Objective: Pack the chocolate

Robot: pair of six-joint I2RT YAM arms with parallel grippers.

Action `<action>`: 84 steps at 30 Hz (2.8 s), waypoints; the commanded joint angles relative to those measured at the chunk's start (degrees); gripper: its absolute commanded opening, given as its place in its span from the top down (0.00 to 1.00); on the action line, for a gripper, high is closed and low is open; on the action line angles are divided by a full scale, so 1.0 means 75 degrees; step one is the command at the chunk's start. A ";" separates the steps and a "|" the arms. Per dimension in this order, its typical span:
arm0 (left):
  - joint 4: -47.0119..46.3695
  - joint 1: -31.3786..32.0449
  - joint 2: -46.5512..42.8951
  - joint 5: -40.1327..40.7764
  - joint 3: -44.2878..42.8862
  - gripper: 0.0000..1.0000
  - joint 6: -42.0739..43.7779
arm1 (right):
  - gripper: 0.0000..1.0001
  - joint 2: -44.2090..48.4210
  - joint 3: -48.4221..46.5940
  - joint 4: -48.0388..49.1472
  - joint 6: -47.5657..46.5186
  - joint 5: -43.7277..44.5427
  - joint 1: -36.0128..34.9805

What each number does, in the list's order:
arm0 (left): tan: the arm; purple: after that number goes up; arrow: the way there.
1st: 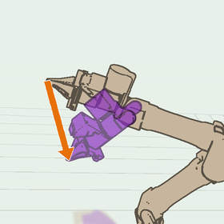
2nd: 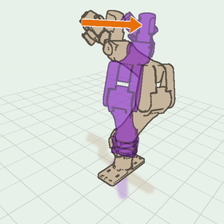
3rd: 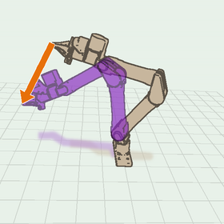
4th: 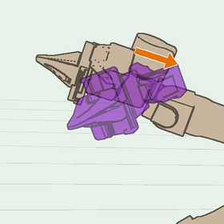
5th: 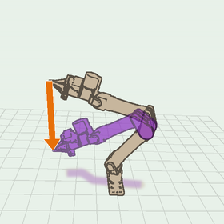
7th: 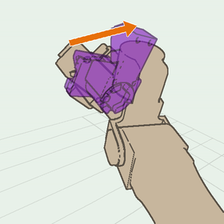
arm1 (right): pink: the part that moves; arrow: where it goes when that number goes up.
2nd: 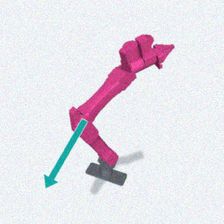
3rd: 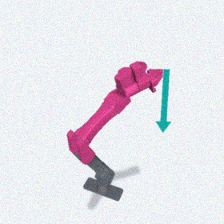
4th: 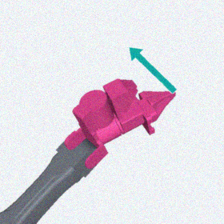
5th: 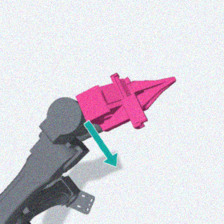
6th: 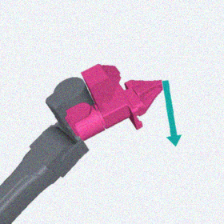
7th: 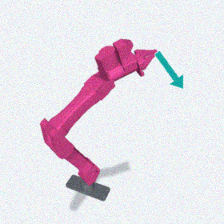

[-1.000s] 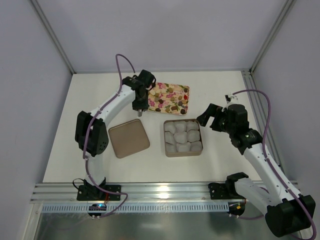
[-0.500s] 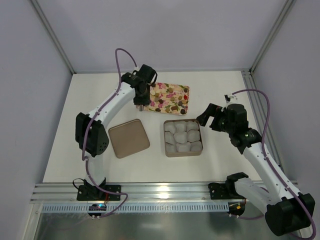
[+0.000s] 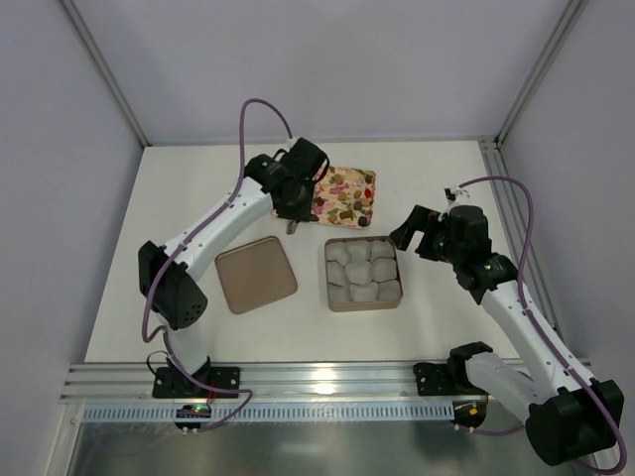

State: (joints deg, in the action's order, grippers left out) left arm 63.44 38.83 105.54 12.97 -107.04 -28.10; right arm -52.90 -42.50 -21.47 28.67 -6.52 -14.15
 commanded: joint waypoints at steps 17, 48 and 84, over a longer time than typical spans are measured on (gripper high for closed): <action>-0.0068 0.2053 -0.1298 -0.0194 0.1264 0.79 -0.0578 | 0.00 0.0034 -0.0251 -0.0008 0.0045 0.0202 -0.0035; -0.0291 0.2241 -0.0981 -0.0206 0.1476 0.64 -0.0683 | 0.00 0.0058 -0.0075 0.0086 0.0080 0.0179 -0.0035; 0.1197 0.0589 0.1431 -0.0112 -0.2684 0.59 0.0816 | 0.00 -0.0047 -0.0169 0.0051 -0.0013 0.0038 -0.0035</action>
State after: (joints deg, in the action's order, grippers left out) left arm 70.06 43.20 115.77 12.86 -123.44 -24.71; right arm -52.90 -42.52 -22.35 28.82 -5.93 -14.15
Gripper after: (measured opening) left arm 0.412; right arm 0.996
